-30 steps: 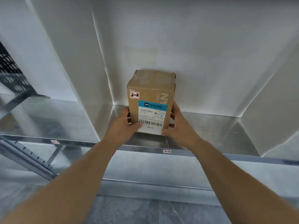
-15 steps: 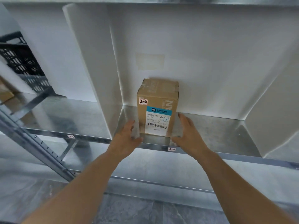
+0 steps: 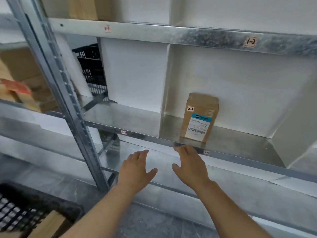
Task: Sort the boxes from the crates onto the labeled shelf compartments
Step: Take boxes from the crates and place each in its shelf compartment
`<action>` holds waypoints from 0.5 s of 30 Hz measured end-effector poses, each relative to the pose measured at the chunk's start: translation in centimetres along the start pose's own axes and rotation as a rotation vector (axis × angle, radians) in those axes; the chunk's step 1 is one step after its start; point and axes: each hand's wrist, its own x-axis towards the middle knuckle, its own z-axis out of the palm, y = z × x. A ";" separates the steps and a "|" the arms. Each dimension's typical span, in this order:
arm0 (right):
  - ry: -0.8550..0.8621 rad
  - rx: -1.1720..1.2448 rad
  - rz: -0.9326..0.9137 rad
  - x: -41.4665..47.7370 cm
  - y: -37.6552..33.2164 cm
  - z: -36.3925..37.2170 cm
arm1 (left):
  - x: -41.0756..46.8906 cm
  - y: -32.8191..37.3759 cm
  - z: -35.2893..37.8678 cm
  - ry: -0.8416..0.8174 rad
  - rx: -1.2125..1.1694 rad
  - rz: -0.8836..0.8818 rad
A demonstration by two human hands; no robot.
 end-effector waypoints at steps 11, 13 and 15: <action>-0.135 -0.054 -0.307 -2.8 -15.6 5.2 | -10.3 -14.3 -5.0 0.095 -0.019 -0.237; -0.150 -0.071 -0.363 -3.2 -18.4 6.2 | -12.2 -16.9 -5.8 0.103 -0.015 -0.283; -0.172 -0.081 -0.415 -3.6 -21.2 7.2 | -14.1 -19.4 -6.5 0.117 -0.009 -0.335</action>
